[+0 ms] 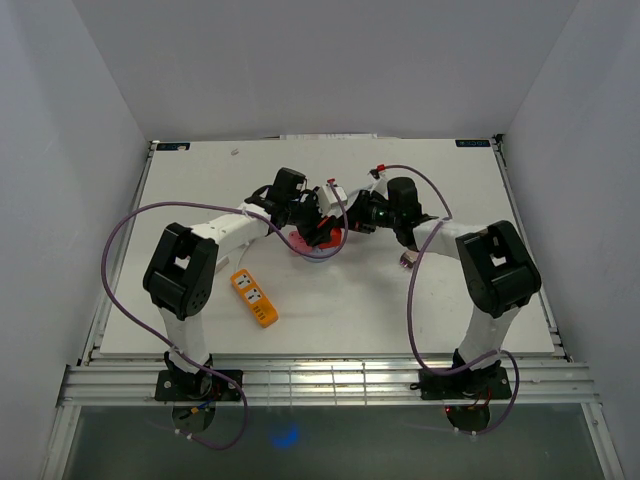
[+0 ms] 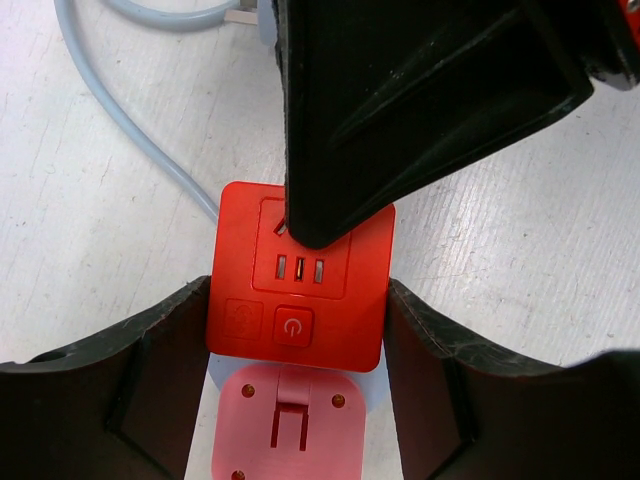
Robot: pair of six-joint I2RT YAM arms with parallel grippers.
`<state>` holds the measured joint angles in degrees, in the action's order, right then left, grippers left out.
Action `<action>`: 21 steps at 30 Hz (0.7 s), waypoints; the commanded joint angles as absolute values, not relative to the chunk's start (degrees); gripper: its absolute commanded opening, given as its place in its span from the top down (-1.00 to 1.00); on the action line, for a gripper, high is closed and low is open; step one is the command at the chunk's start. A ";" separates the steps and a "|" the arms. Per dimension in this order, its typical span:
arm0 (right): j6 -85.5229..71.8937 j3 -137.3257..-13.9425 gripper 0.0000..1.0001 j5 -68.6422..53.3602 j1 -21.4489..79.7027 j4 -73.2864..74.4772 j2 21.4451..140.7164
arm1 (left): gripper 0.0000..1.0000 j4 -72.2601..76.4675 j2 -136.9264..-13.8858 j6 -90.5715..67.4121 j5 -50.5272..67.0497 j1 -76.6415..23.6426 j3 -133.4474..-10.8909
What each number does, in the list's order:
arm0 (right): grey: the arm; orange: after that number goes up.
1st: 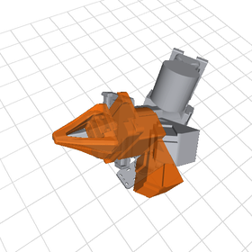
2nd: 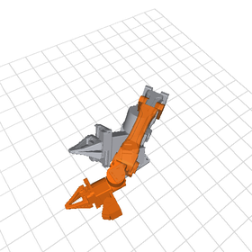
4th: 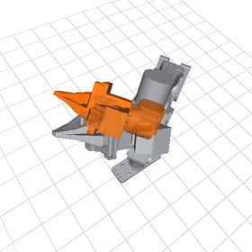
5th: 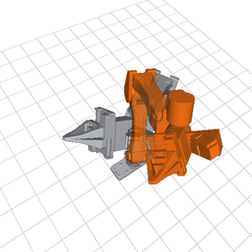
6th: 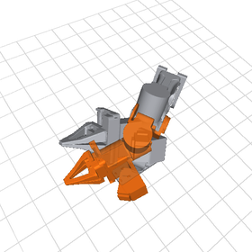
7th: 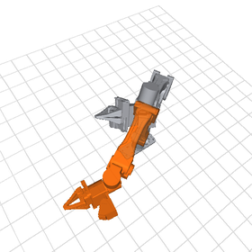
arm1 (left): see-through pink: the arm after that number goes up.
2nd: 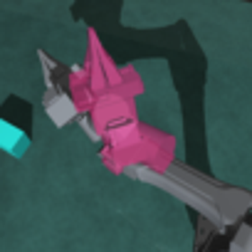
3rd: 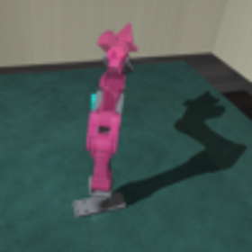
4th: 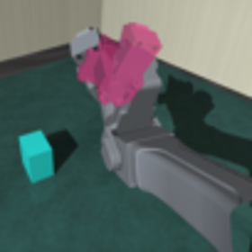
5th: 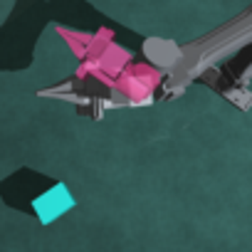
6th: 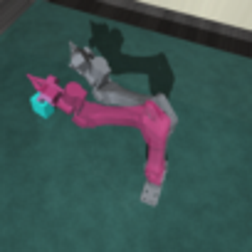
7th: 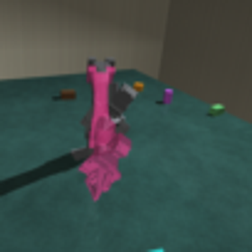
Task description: Insert the plug
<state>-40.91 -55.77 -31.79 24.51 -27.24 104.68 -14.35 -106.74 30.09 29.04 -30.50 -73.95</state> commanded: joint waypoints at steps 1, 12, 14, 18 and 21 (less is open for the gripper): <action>-35.60 -56.95 0.84 -27.16 24.61 -16.97 102.49 | 1.00 -15.03 -106.00 29.80 28.74 -30.67 -72.16; -32.43 -50.90 0.77 -20.13 22.68 -15.64 87.81 | 1.00 -10.12 -104.25 27.07 29.36 -30.67 -70.49; -31.82 -47.12 0.77 -18.82 22.50 -16.96 84.83 | 0.76 -7.58 -102.84 26.98 29.09 -30.67 -68.48; -30.41 -42.46 0.71 -16.96 21.98 -16.96 80.52 | 0.12 -7.46 -101.16 26.81 28.39 -30.67 -68.37; -29.89 -39.03 0.62 -16.61 21.45 -16.35 77.61 | -0.38 -8.35 -101.16 26.37 28.74 -30.67 -69.26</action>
